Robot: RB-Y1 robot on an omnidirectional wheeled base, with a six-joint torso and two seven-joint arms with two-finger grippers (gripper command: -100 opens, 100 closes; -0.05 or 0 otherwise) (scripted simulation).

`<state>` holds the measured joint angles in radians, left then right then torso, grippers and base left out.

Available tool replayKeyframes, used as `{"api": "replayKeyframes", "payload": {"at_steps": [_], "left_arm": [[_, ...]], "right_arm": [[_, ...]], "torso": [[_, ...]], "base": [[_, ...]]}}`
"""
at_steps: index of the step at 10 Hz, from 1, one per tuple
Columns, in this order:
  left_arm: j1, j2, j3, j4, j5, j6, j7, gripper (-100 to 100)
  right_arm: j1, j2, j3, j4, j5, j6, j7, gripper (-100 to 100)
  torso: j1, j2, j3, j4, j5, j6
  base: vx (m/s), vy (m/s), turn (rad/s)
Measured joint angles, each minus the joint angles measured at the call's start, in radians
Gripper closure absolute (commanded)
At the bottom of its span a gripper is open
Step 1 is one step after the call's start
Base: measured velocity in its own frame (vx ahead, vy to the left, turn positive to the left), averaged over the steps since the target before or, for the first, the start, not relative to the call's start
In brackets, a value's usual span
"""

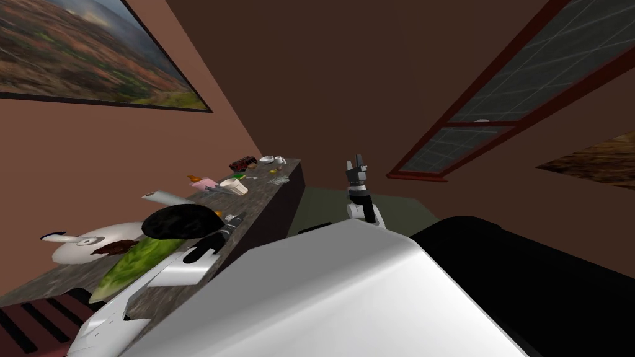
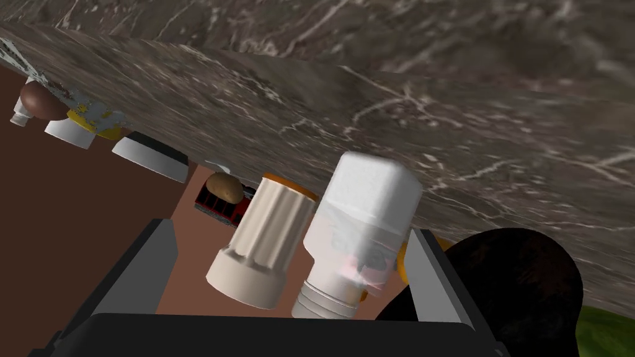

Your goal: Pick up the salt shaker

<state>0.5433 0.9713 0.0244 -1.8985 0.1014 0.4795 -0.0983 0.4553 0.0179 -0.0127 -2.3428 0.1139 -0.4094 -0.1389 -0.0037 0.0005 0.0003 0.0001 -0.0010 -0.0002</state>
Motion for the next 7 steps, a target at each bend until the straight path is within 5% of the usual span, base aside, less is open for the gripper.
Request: {"api": "replayKeyframes", "payload": {"at_steps": [7], "left_arm": [[-0.006,0.102,0.019,0.064,0.017,0.143,0.003,-100]], "right_arm": [[0.0,0.0,0.0,0.0,0.0,0.0,0.0,0]], "torso": [[0.003,0.001,0.001,0.0,0.001,-0.001]], "base": [[0.001,-0.016,-0.075]]}}
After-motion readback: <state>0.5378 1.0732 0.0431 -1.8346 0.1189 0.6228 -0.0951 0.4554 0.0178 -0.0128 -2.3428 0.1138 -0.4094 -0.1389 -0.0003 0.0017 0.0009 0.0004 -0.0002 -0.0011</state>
